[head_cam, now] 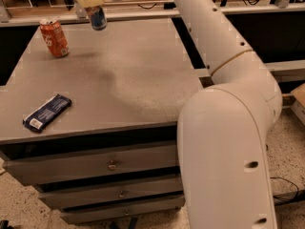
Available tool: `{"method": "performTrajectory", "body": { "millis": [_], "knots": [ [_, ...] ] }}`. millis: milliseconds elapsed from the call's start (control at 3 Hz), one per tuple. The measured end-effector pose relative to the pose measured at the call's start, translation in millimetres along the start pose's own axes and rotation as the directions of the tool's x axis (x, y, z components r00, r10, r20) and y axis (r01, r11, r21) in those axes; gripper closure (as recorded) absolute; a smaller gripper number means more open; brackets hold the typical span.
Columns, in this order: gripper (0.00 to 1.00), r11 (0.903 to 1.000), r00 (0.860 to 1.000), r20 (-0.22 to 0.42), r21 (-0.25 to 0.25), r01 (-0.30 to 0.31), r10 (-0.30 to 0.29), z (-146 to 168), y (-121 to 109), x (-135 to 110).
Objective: Move redbull can near coke can
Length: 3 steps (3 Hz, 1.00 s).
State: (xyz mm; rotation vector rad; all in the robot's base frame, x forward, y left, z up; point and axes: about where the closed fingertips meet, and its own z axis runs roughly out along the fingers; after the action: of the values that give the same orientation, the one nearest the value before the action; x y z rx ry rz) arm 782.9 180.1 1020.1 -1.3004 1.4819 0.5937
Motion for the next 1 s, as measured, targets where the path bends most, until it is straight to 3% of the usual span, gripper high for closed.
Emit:
{"method": "performTrajectory", "body": {
  "millis": [333, 667, 1000],
  "knots": [
    [1.00, 0.9976, 0.997, 0.053, -0.044, -0.054, 0.057, 15, 6, 0],
    [1.00, 0.9910, 0.989, 0.062, -0.032, -0.130, 0.132, 42, 8, 7],
    [1.00, 0.9817, 0.981, 0.045, 0.013, -0.190, 0.189, 64, 8, 13]
  ]
}}
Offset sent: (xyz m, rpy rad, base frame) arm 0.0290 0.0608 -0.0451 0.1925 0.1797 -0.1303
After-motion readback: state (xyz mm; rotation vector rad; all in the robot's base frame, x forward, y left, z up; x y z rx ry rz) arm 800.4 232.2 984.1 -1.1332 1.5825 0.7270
